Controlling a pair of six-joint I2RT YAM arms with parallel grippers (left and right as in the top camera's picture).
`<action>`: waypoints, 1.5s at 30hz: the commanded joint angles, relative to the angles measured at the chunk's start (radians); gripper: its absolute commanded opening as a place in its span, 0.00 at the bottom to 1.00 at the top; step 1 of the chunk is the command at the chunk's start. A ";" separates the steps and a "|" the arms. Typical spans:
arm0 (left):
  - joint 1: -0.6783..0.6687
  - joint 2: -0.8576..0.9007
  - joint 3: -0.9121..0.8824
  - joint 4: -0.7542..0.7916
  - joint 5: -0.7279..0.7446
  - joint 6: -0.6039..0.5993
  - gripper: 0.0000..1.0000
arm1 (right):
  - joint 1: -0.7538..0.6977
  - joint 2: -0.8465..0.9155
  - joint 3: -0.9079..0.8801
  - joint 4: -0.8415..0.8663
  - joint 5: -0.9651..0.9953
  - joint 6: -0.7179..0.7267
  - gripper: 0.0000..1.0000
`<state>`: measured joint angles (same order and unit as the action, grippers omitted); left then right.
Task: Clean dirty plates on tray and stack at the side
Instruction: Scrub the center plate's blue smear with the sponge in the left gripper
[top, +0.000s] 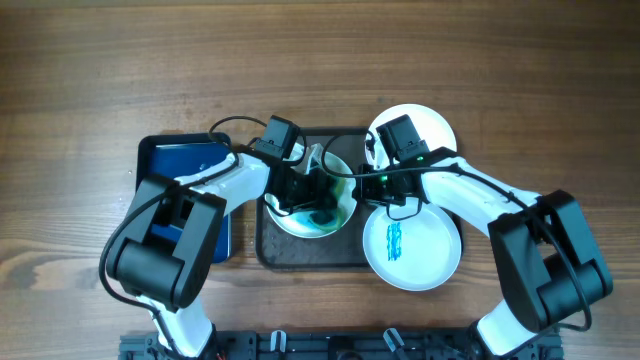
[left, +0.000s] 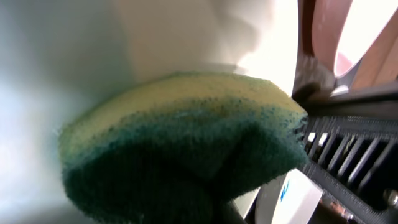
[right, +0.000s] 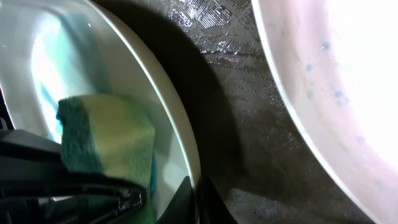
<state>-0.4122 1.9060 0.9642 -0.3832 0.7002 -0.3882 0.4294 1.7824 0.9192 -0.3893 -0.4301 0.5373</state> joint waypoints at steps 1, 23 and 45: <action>0.048 0.056 -0.028 0.016 -0.370 -0.100 0.04 | 0.006 0.021 -0.009 -0.024 0.003 -0.012 0.04; -0.040 0.056 -0.028 -0.244 -0.172 0.097 0.04 | 0.006 0.021 -0.009 -0.024 0.002 -0.011 0.04; 0.146 0.056 -0.027 -0.164 -0.659 -0.092 0.04 | 0.006 0.021 -0.009 -0.045 0.003 -0.014 0.04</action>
<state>-0.2985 1.8648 1.0073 -0.5022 0.4400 -0.4488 0.4294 1.7824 0.9234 -0.4114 -0.4332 0.5373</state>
